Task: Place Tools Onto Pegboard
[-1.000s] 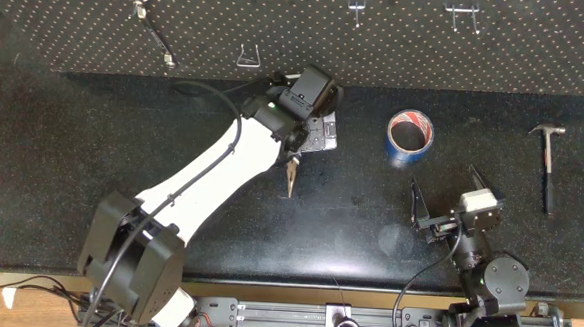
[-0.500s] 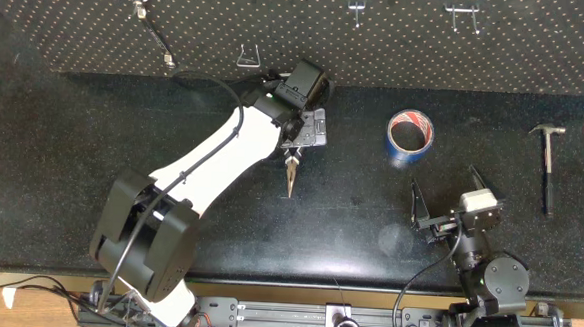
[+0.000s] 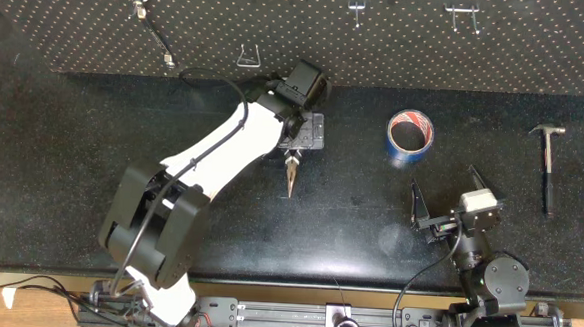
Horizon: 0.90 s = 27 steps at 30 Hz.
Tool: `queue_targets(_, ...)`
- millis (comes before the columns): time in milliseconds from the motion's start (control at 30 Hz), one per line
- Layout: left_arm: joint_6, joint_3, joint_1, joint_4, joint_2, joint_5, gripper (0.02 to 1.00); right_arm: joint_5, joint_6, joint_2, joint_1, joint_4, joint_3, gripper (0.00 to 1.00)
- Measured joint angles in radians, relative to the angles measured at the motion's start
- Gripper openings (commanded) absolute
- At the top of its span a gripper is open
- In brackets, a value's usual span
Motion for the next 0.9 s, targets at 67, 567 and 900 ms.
queue_targets(67,0.0,0.0,0.0,0.015,0.013,0.003,0.996,0.0,0.0,0.0,0.0,0.0,0.0,0.978)
queue_targets(567,0.01,0.0,0.0,0.038,0.04,0.029,0.606,0.0,0.0,0.0,0.0,0.0,0.0,0.978)
queue_targets(900,0.011,0.0,0.0,0.04,0.04,0.03,0.586,0.0,0.0,0.0,0.0,0.0,0.0,0.978)
